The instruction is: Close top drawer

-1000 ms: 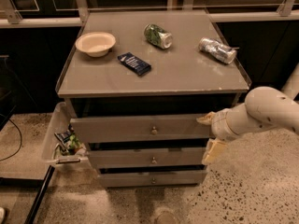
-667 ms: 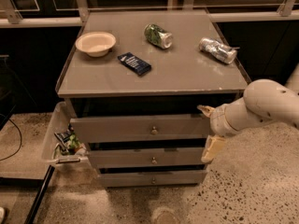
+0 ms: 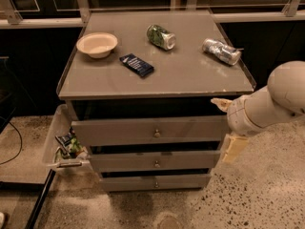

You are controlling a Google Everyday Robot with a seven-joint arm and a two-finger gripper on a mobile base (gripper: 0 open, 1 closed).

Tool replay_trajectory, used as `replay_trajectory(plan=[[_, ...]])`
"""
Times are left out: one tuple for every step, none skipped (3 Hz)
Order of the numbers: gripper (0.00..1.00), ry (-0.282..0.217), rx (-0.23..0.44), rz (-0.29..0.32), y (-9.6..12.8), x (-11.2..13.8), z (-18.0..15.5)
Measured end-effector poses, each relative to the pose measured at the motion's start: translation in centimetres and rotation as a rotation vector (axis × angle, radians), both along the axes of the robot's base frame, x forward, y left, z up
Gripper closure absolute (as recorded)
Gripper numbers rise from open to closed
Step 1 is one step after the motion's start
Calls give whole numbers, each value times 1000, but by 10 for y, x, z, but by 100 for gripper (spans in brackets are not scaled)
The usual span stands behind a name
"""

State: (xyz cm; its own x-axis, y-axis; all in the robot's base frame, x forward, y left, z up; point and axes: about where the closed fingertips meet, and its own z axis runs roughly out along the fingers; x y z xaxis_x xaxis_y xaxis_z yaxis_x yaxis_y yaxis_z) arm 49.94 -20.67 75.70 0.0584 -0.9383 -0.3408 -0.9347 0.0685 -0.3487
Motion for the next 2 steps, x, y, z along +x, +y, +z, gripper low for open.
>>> replay_trajectory(plan=[[0,-46,-49,9,-3,-15,39],[0,-109,-69,54,-6,-1,82]])
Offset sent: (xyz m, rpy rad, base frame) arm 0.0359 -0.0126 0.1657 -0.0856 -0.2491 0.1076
